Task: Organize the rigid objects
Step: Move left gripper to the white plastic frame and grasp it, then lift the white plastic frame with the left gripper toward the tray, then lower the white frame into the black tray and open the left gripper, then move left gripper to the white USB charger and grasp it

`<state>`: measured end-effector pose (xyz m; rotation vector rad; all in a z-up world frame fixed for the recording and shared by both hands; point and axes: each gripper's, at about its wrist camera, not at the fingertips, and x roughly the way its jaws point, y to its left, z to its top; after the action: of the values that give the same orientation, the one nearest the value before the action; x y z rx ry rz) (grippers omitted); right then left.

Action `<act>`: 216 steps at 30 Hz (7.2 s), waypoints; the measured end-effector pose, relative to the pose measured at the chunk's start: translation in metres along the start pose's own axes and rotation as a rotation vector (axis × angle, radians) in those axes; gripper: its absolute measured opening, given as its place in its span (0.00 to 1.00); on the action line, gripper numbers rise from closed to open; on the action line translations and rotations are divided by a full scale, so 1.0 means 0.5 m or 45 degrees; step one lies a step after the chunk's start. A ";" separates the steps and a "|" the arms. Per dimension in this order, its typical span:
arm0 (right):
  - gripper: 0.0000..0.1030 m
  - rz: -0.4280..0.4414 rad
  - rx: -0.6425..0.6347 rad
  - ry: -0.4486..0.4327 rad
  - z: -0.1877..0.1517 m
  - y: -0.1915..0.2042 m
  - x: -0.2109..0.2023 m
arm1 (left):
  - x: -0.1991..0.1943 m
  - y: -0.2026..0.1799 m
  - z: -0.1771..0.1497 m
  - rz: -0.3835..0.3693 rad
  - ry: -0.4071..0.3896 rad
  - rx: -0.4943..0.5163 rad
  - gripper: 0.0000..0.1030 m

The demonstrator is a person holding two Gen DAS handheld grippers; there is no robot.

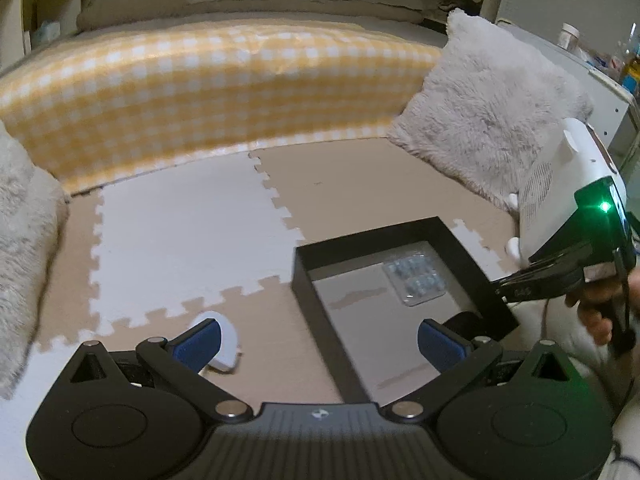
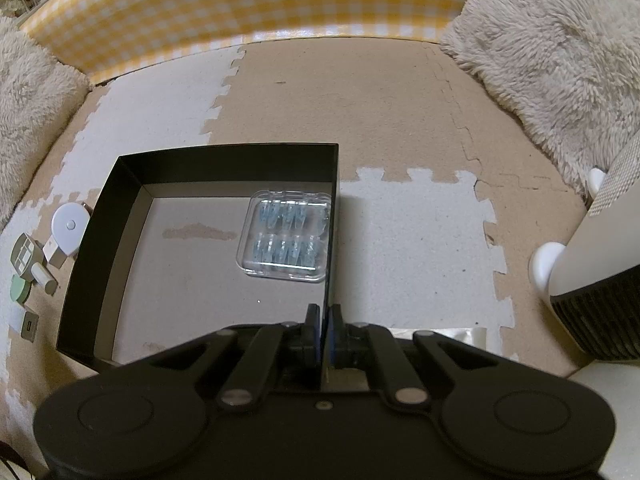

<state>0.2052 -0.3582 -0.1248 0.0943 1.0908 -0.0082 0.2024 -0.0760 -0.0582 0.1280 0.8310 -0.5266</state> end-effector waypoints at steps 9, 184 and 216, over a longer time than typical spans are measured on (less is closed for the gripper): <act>0.04 -0.003 -0.004 0.000 0.000 0.001 0.000 | -0.013 0.114 -0.019 0.093 -0.037 0.023 0.95; 0.04 0.100 0.125 -0.057 0.010 -0.034 -0.008 | 0.042 -0.061 0.014 0.076 -0.035 -0.381 1.00; 0.04 0.065 0.070 -0.058 0.009 -0.021 -0.009 | 0.055 0.258 -0.178 0.237 0.461 -0.529 0.88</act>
<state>0.2067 -0.3691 -0.1194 0.1710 1.0426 0.0057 0.2216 0.0521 -0.1503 -0.0845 1.2517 -0.1470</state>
